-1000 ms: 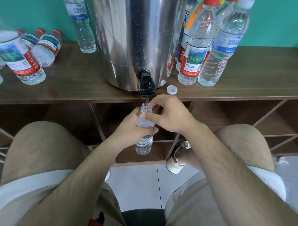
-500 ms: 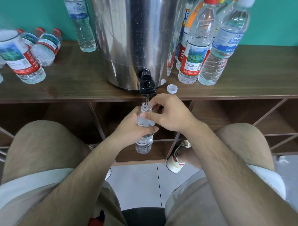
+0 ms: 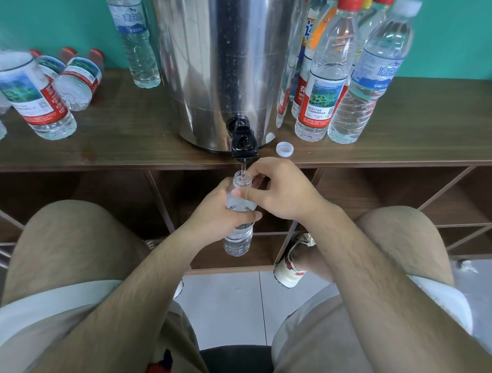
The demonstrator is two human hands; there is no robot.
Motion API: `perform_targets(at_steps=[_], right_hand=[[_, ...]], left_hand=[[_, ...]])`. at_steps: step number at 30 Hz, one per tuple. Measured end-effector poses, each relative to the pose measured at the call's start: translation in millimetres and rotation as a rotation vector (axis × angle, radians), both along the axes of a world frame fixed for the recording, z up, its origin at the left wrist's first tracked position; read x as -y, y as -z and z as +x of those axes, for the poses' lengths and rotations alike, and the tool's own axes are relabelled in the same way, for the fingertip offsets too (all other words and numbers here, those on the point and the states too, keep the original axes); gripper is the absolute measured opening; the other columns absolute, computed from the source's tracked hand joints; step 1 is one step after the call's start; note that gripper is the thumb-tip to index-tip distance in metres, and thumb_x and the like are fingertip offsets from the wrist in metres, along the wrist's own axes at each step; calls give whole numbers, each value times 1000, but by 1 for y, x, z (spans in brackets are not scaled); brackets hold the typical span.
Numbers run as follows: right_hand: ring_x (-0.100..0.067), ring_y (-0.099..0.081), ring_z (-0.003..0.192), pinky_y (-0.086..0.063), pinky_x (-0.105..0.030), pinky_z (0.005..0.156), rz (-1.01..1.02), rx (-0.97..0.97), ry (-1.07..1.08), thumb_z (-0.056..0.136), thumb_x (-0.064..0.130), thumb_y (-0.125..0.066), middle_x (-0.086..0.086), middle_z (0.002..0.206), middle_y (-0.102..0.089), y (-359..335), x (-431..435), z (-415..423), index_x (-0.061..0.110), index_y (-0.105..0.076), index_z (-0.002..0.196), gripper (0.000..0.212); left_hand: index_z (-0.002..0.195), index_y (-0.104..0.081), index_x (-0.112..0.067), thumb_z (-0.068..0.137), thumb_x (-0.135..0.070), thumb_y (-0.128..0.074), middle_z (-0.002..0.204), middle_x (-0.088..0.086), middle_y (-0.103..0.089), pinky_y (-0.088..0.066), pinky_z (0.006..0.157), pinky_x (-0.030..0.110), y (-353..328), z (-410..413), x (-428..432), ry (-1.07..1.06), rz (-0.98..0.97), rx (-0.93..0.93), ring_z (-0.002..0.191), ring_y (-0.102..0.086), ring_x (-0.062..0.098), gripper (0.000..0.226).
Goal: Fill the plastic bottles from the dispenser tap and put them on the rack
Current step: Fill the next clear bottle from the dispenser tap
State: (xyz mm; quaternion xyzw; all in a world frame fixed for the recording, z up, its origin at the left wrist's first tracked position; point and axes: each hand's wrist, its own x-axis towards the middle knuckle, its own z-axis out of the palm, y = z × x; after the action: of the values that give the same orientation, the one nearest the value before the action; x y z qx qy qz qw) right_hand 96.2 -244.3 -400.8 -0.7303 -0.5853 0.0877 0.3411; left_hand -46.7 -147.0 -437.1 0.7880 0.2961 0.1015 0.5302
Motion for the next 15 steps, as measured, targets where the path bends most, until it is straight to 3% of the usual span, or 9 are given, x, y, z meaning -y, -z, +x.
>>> perform_targets(at_steps=[6, 15], right_hand=[[-13, -63, 81, -54, -36, 72, -4, 0, 1, 86, 49, -79, 2, 90, -68, 0, 1, 0, 15, -74, 93, 35], [-14, -61, 78, -53, -38, 70, 12, -1, -3, 86, 43, -81, 1, 87, -67, -1, 0, -1, 13, -73, 91, 31]], left_hand=[[138, -51, -30, 78, -26, -90, 119, -12, -67, -55, 96, 31, 0, 0, 1, -3, -5, -5, 110, -66, 9, 72], [140, -50, -28, 78, -24, -90, 125, -7, -67, -54, 104, 44, -1, 0, 1, -5, -20, -2, 116, -65, 14, 74]])
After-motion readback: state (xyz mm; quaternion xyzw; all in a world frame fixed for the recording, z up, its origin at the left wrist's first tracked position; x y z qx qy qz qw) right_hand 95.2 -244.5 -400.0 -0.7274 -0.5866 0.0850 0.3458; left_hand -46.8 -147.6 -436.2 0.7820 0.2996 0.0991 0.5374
